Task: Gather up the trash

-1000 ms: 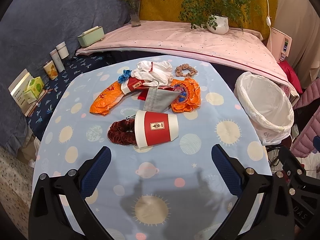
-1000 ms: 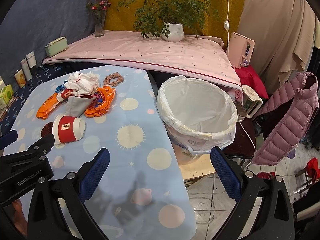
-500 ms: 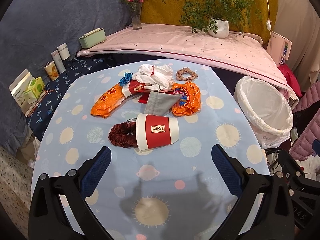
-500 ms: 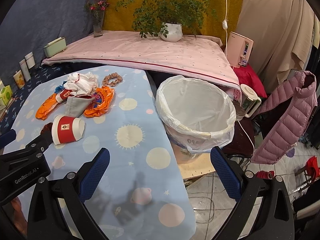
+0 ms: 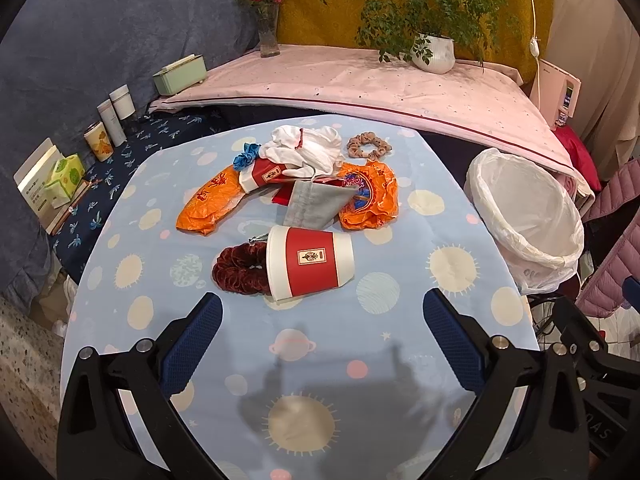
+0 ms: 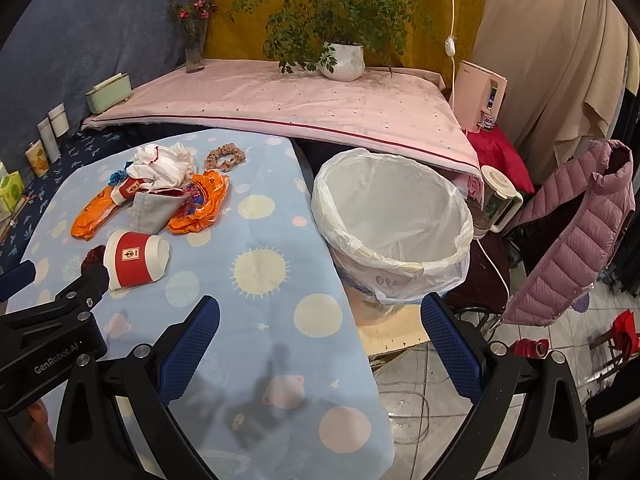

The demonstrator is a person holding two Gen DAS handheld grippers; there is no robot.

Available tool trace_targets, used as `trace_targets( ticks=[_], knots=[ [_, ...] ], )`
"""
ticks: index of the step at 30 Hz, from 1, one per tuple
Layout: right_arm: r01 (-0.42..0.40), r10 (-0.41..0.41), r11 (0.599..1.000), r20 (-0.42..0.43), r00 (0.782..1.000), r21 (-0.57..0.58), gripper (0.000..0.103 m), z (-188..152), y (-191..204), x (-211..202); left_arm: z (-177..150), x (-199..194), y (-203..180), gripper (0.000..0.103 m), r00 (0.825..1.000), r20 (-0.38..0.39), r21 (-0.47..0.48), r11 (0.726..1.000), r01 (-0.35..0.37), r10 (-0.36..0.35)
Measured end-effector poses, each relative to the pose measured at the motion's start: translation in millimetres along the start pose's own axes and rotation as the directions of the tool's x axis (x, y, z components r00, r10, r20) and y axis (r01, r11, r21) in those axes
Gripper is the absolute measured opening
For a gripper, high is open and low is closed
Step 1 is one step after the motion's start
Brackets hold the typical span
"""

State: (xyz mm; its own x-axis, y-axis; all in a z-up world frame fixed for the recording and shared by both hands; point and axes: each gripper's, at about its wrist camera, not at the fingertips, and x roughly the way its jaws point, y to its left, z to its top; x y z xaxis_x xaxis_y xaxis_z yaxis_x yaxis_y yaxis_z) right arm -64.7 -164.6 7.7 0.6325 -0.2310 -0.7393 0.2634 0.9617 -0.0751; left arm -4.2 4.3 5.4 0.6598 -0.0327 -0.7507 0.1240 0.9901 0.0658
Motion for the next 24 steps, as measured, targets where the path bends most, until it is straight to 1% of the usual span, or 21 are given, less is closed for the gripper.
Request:
trace_targets(
  ticks=[24],
  knots=[
    [0.004, -0.004, 1.000, -0.003, 1.000, 0.002, 0.096, -0.4, 0.6, 1.1, -3.5, 1.6, 0.4, 0.096, 1.000, -0.003, 0.002, 1.000, 0.003, -0.003]
  ],
)
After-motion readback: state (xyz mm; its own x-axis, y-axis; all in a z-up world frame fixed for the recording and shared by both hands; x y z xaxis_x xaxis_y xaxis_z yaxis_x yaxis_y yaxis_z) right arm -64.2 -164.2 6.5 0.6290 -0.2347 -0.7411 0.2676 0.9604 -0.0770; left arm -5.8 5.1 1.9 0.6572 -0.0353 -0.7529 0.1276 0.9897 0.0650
